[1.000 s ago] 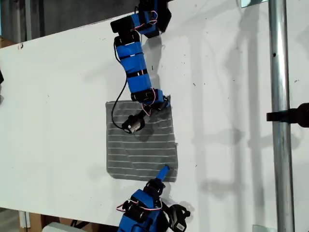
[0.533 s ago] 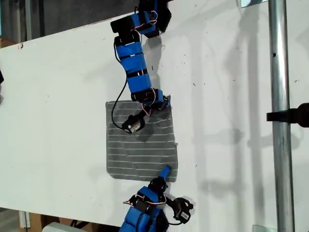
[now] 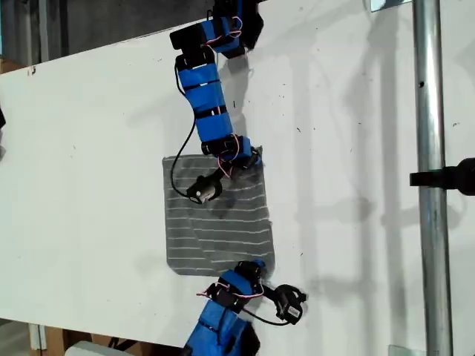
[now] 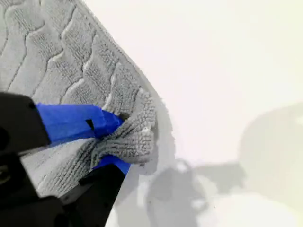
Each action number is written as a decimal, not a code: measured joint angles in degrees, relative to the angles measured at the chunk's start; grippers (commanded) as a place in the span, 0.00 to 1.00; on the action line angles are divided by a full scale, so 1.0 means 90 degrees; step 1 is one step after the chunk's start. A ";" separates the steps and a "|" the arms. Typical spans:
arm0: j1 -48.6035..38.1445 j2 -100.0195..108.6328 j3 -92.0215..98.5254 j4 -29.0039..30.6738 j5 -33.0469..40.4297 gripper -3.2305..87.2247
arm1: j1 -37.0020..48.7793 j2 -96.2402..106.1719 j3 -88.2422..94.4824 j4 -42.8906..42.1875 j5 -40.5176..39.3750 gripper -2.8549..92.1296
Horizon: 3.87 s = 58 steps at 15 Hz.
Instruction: Grasp corners of a towel and fold twice.
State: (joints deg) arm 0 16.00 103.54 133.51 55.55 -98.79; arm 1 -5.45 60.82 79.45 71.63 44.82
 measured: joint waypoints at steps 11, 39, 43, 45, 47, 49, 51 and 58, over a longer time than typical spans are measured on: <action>-0.0186 0.4121 0.0391 0.1562 0.1133 0.00 | -0.1201 0.1553 -0.0586 0.0742 0.0176 0.03; -0.6338 0.2705 -0.0420 0.1934 0.5664 0.38 | 0.2979 0.2832 0.1982 0.0059 -0.0576 0.30; -0.6445 0.5752 0.0371 0.2256 0.5225 0.22 | 0.3359 0.6152 0.4336 0.0020 0.0020 0.35; -0.5400 0.7764 0.1768 0.1641 0.4775 0.02 | 0.3379 0.8584 0.6260 -0.0059 0.0811 0.36; -0.4336 1.0098 0.3535 0.1299 0.4287 0.02 | 0.3398 1.1436 0.8057 0.0391 0.1631 0.38; -0.3506 1.0488 0.4512 0.0752 0.3887 0.02 | 0.3242 1.2598 0.9092 -0.0029 0.2148 0.39; -0.3271 1.0596 0.4658 0.0625 0.3809 0.02 | 0.3252 1.1631 0.9355 -0.1572 0.2246 0.40; -0.3066 1.0596 0.4658 0.0732 0.3770 0.02 | 0.3145 0.4961 0.6514 -0.4238 0.2090 0.42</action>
State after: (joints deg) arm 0 -11.60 198.90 175.43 62.14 -64.86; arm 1 22.85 105.47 138.08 33.49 63.63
